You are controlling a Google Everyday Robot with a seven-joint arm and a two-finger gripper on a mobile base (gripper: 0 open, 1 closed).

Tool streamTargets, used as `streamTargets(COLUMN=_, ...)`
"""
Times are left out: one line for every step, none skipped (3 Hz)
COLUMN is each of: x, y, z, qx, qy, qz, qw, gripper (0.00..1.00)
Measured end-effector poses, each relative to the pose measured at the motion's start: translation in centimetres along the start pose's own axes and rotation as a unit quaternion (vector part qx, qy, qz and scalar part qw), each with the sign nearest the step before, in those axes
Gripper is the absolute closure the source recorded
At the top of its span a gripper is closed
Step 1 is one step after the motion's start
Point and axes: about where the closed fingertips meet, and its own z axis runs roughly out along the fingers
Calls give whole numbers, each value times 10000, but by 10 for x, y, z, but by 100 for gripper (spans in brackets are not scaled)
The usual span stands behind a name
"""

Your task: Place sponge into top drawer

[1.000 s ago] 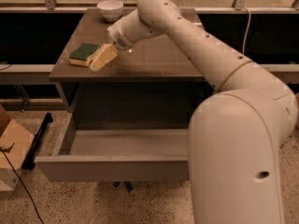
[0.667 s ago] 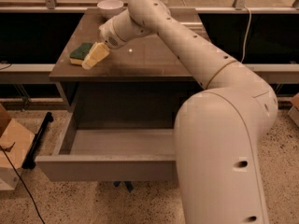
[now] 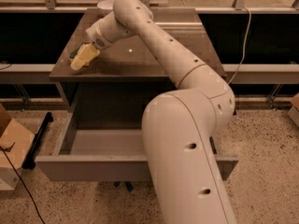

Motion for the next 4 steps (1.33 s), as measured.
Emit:
streamTargets(x=3, y=0, z=14, qx=-117, qy=-42, qz=140, qw=9998, gripper=26)
streamTargets(x=6, y=-1, z=16, qx=-113, qy=-63, qz=227, qw=9997, gripper=50)
streamTargets(x=11, y=-4, z=-7, qx=120, qy=-130, qz=322, qw=9993, gripper=81)
streamTargets(x=15, y=-1, z=-23, qx=267, qy=-139, qz=344, qw=9990, gripper=100)
